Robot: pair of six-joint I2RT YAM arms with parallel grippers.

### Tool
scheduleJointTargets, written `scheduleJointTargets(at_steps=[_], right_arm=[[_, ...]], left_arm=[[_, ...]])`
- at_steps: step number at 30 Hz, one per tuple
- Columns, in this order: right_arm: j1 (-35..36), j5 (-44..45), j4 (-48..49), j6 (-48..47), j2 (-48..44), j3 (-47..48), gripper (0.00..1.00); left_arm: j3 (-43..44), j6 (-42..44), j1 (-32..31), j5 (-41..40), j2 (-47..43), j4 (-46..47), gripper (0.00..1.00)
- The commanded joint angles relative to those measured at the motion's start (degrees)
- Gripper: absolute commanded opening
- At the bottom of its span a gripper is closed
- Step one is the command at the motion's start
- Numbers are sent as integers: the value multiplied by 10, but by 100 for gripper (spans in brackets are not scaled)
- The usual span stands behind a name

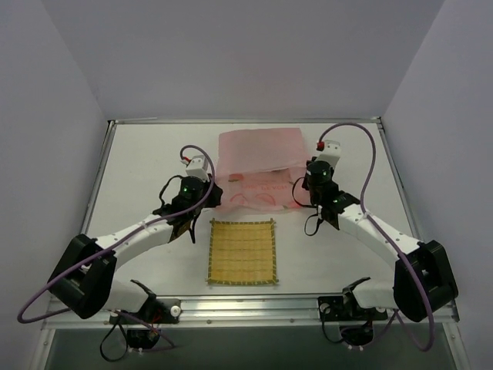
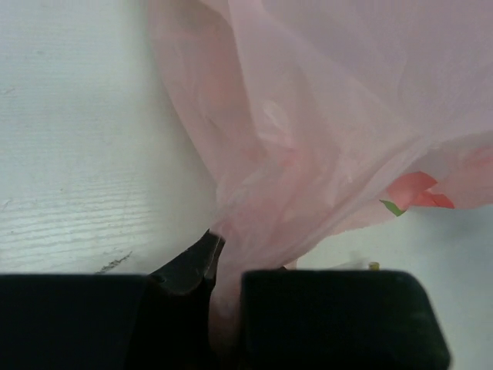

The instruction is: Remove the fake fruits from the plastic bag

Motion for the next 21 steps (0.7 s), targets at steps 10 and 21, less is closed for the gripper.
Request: scheduleJointTargets(at_steps=[10,21], right_arm=[[-96,-33,-43,-10,-11,73,63],[39,-117,-138,20,-227,50,60]], left_arm=[[52,-22,-58,-17,10,26,2],[95,-58,-64,13,40,82,2]])
